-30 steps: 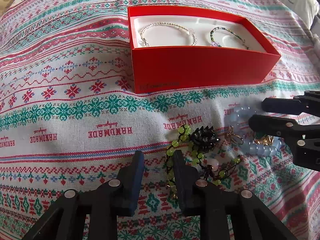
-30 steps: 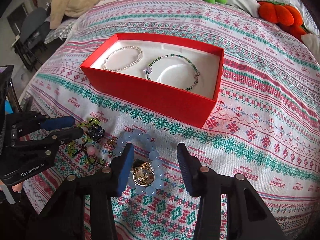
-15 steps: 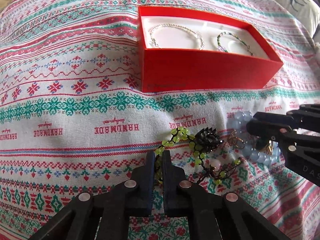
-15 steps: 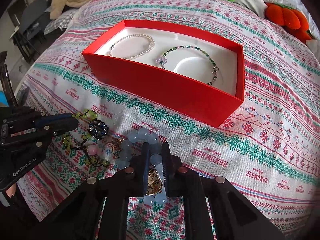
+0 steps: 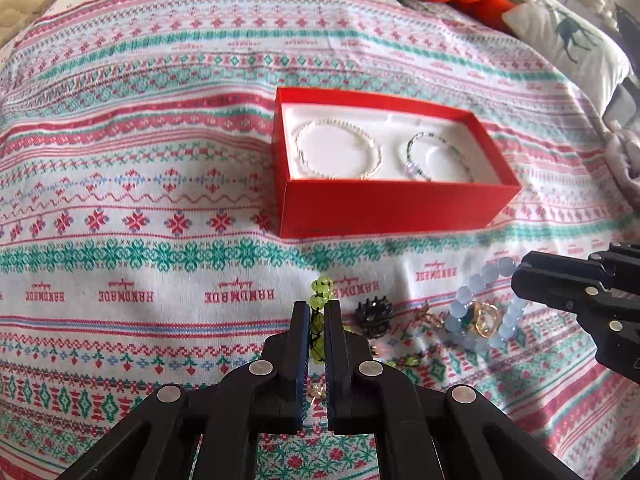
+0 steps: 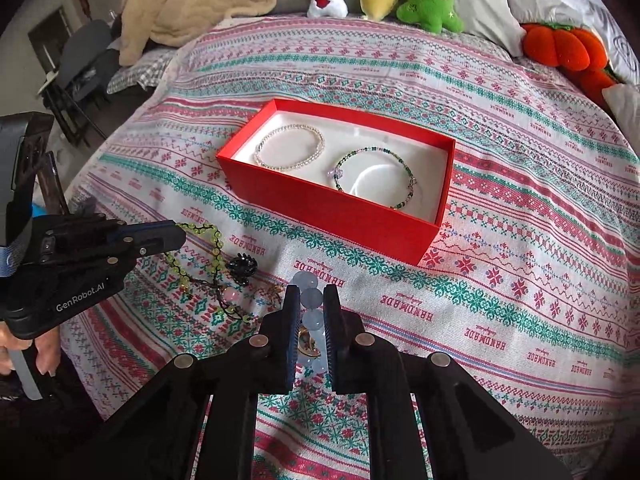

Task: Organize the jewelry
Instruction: 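Carry both held bracelets over the red box and lower them inside, then open both tools to release the bracelets into the box, then withdraw both tools toward the remaining clip and gold rings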

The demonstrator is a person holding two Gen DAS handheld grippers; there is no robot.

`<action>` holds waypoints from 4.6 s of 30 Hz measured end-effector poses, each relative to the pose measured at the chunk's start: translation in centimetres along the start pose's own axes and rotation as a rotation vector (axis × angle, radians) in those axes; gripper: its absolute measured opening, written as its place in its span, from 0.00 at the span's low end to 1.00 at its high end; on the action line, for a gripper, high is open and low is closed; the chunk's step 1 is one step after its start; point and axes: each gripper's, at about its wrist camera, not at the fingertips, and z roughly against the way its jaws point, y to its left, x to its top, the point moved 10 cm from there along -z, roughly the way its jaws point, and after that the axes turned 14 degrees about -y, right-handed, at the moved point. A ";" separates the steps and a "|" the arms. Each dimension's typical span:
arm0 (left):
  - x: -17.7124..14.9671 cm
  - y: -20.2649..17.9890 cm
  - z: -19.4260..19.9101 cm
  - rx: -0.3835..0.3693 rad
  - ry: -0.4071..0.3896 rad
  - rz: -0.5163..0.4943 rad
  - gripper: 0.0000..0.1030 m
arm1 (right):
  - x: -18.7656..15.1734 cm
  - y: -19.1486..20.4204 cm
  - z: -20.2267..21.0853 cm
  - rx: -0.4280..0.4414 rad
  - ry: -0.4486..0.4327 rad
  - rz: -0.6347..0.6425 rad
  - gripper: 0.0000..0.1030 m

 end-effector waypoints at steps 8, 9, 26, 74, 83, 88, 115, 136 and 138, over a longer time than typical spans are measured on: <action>1.4 -0.7 1.0 -0.002 -0.032 -0.005 0.02 | 0.9 -0.7 2.4 -0.009 -0.030 -0.025 0.12; 1.5 -0.7 1.1 0.001 -0.037 -0.004 0.02 | 0.9 -0.9 2.7 -0.011 -0.033 -0.027 0.12; 6.5 -2.7 2.7 -0.020 -0.134 0.021 0.02 | 4.5 -2.6 5.8 -0.019 -0.121 -0.129 0.12; 7.7 -0.7 -8.6 0.104 -0.020 0.018 0.02 | 10.1 -3.9 -0.1 0.019 -0.166 -0.220 0.12; 7.5 -0.9 -8.8 0.116 -0.017 -0.011 0.02 | 8.5 -6.4 -3.0 -0.079 -0.099 -0.229 0.12; 7.6 -1.0 -9.0 0.114 -0.021 -0.018 0.02 | 7.9 -8.1 -4.1 -0.115 -0.081 -0.232 0.12; 5.2 -1.5 -3.1 0.153 -0.033 -0.086 0.86 | 5.5 -7.3 1.7 -0.105 -0.069 -0.209 0.56; -0.8 -1.4 -2.2 0.142 0.037 -0.151 0.91 | -1.5 -5.6 2.2 -0.126 0.039 -0.084 0.60; -1.2 -1.2 -2.2 0.141 0.041 -0.155 0.91 | -2.1 -5.6 2.1 -0.130 0.050 -0.064 0.60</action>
